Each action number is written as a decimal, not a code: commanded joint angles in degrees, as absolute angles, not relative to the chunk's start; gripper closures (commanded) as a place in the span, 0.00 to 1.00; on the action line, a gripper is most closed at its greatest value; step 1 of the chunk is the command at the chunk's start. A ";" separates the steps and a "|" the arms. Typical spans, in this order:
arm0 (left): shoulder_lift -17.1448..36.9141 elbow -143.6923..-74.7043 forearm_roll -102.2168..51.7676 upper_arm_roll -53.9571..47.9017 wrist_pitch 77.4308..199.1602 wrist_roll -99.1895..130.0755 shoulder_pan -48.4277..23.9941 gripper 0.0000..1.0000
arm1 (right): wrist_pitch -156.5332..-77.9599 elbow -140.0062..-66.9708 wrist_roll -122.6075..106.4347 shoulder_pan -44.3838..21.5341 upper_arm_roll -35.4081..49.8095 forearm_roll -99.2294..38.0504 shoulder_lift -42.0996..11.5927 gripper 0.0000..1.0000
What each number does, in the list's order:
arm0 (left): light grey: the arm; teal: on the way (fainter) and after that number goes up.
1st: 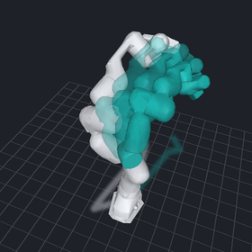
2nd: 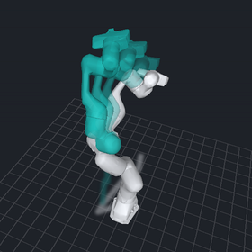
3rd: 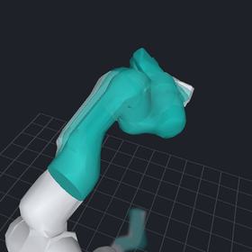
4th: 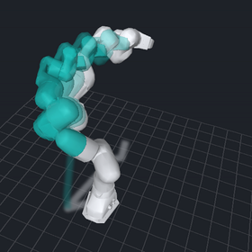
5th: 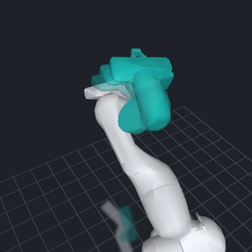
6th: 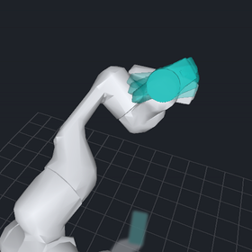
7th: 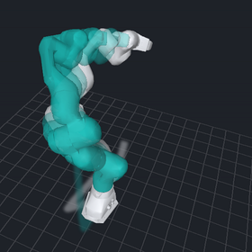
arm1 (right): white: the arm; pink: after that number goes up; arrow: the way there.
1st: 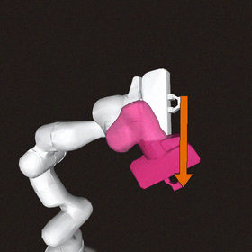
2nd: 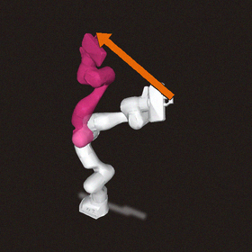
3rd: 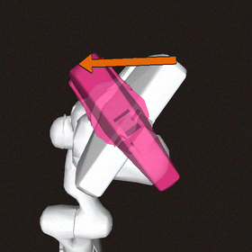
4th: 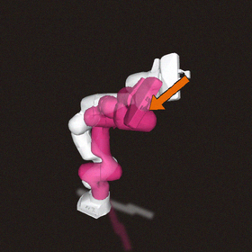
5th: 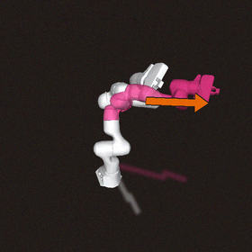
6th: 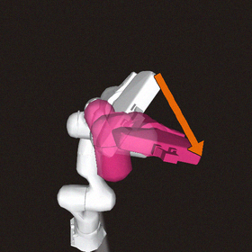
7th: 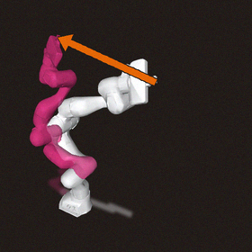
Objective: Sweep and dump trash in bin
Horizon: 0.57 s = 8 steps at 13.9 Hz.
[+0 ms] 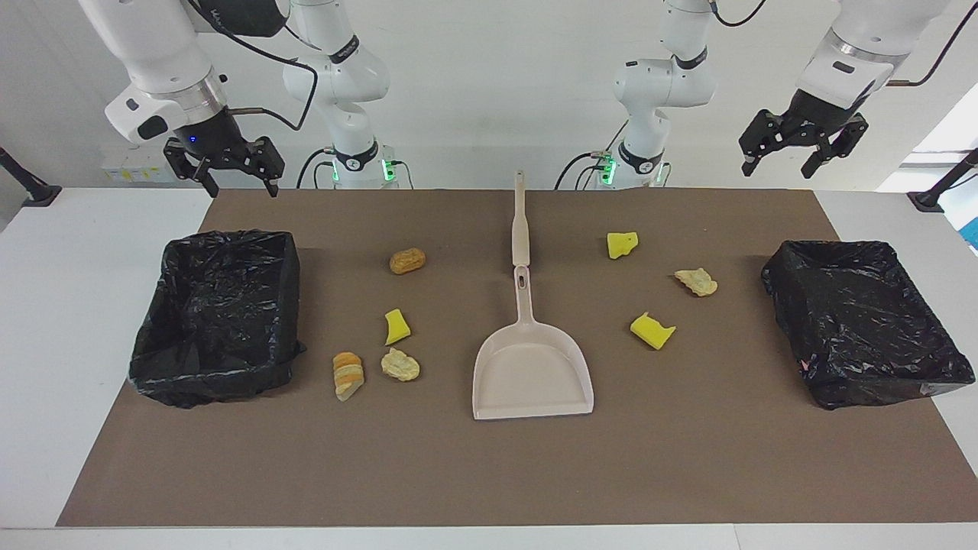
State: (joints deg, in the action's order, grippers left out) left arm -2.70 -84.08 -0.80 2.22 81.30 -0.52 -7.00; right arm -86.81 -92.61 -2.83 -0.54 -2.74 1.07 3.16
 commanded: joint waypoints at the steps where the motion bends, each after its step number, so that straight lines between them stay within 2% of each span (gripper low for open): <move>1: -3.51 -85.07 -1.23 2.02 82.09 -0.53 -7.38 0.00 | -88.24 -94.13 -3.69 -0.26 -2.72 0.09 4.31 0.00; 5: -4.65 -86.65 -1.67 1.32 82.44 -0.26 -7.82 0.00 | -88.33 -94.22 -3.69 -0.18 -2.72 0.09 4.31 0.00; 8: -5.80 -90.17 -1.67 0.97 82.70 -0.18 -11.15 0.00 | -88.24 -94.13 -3.69 -0.18 -2.72 0.09 4.31 0.00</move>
State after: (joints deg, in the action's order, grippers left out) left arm -3.29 -85.74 -1.49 0.57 81.30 -0.53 -8.58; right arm -86.81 -92.63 -2.83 -0.54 -2.74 1.07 3.16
